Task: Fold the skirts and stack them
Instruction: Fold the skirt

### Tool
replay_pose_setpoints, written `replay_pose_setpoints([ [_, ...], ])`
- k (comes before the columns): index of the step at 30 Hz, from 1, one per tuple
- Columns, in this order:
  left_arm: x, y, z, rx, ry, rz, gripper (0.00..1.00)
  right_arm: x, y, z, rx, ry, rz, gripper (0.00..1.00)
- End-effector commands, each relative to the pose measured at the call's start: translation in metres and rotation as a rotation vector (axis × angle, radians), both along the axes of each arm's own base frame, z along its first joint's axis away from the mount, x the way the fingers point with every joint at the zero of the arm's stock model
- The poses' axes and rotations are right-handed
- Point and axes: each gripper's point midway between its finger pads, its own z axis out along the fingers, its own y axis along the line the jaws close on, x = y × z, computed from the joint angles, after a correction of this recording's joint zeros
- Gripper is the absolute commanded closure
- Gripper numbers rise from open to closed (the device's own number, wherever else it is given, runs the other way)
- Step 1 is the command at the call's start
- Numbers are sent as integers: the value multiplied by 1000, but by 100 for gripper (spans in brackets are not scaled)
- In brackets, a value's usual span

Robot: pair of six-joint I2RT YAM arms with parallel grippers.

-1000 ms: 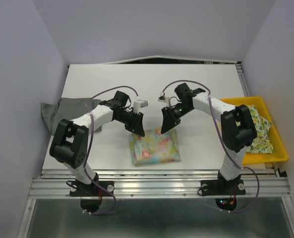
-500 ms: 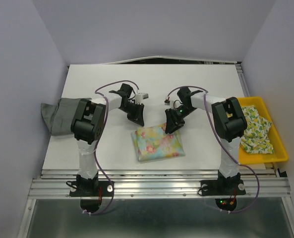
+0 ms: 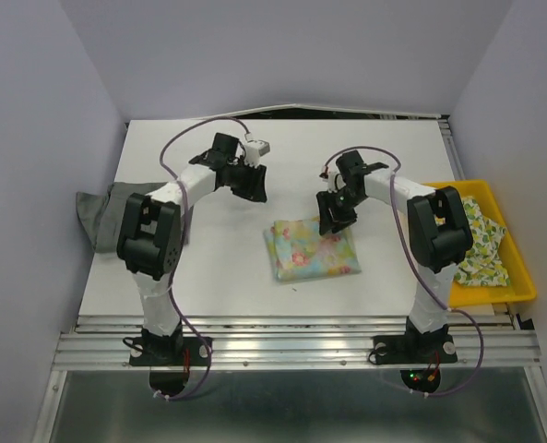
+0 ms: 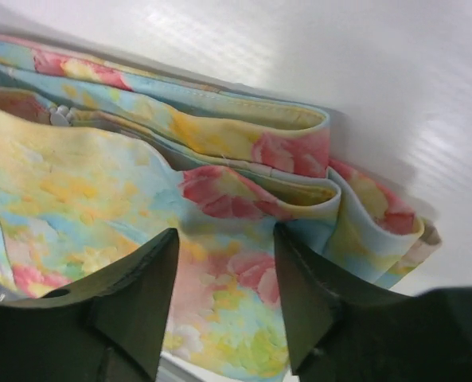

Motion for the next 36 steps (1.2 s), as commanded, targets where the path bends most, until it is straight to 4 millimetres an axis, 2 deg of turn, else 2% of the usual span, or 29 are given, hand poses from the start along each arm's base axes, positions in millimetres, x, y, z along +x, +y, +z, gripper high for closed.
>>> replay_pose_setpoints([
  [1,21,27,133,-42,-427,158,40,42,-27,24,-117,-233,-141,40],
  [2,21,40,144,-17,-475,219,36,48,-24,37,-94,-265,-158,39],
  [3,15,48,141,-20,-500,253,27,51,-24,45,-120,-291,-166,37],
  [4,4,58,173,-53,-582,298,21,54,-22,50,-131,-303,-166,35],
  [5,-4,72,163,-36,-564,373,12,56,-23,56,-137,-304,-181,30],
  [6,-10,78,166,-40,-568,410,1,55,-21,58,-147,-315,-181,30],
  [8,-26,91,170,-79,-542,518,2,54,-14,64,-154,-336,-180,29],
  [9,-34,94,161,-70,-500,529,1,54,-10,68,-160,-352,-177,29],
  [11,-48,91,148,-80,-430,492,2,49,12,80,-167,-391,-135,29],
  [12,-57,92,132,-70,-357,505,2,55,17,91,-188,-438,-143,29],
  [13,-64,89,118,-74,-299,494,2,49,37,98,-179,-467,-118,30],
  [14,-69,88,110,-77,-264,493,2,52,44,104,-197,-505,-123,30],
  [15,-72,87,106,-89,-242,499,2,47,54,102,-192,-502,-110,31],
  [16,-74,85,104,-112,-219,523,2,41,74,108,-166,-515,-84,32],
  [20,-76,88,93,-118,-186,569,4,32,110,102,-153,-515,-38,37],
  [23,-80,88,79,-112,-140,593,9,34,119,79,-192,-482,-27,39],
  [27,-82,84,65,-151,-89,631,13,38,126,69,-234,-486,-17,39],
  [28,-81,83,63,-158,-79,635,13,38,126,56,-259,-463,-9,39],
  [30,-81,81,56,-163,-59,636,13,38,125,48,-285,-439,-5,39],
  [31,-81,81,53,-158,-49,636,13,37,125,38,-300,-418,1,39],
  [36,-86,81,40,-146,-21,633,13,37,126,20,-313,-392,5,41],
])
